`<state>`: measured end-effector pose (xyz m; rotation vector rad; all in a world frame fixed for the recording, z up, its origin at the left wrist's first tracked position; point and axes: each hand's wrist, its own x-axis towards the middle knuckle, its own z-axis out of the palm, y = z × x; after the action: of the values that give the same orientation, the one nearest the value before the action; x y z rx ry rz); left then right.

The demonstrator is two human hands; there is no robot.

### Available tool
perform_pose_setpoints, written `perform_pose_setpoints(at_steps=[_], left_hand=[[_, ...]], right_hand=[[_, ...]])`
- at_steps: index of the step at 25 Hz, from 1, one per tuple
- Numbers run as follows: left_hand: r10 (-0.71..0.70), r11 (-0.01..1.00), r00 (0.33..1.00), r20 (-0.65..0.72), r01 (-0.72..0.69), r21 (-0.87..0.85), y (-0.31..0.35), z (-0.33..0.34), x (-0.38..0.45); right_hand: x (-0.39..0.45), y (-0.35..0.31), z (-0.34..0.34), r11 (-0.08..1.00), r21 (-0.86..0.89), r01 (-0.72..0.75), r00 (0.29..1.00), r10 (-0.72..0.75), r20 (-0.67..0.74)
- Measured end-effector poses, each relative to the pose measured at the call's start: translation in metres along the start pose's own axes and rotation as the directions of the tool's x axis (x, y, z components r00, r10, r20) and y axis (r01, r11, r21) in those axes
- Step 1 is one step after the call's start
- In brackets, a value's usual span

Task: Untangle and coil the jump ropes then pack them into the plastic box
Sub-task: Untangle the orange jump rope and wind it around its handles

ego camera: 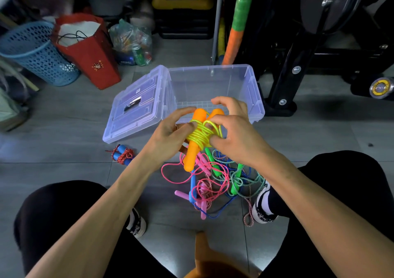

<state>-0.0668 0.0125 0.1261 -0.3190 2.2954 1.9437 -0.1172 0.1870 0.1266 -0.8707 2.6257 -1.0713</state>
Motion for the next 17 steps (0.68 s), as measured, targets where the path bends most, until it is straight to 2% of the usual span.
perform_pose_setpoints(at_steps=[3, 6, 13, 17], left_hand=[[0.066, 0.996, 0.996, -0.066, -0.062, 0.062, -0.004, 0.003, -0.002], [0.097, 0.993, 0.99, -0.106, -0.089, 0.077, -0.003, 0.007, -0.006], [0.05, 0.995, 0.995, -0.088, -0.042, 0.089, -0.003, 0.005, -0.004], [0.047, 0.996, 0.998, -0.05, -0.043, 0.084, -0.002, 0.006, -0.004]], right_hand=[[-0.001, 0.002, 0.002, 0.984, 0.143, -0.105, 0.985, 0.083, 0.152], [-0.001, 0.002, 0.001, 0.943, 0.273, -0.188, 0.967, 0.129, 0.22], [0.003, 0.008, -0.008, 0.958, 0.235, -0.163, 0.958, 0.097, 0.27], [0.006, 0.009, -0.004, 0.935, 0.301, -0.186, 0.966, 0.118, 0.23]])
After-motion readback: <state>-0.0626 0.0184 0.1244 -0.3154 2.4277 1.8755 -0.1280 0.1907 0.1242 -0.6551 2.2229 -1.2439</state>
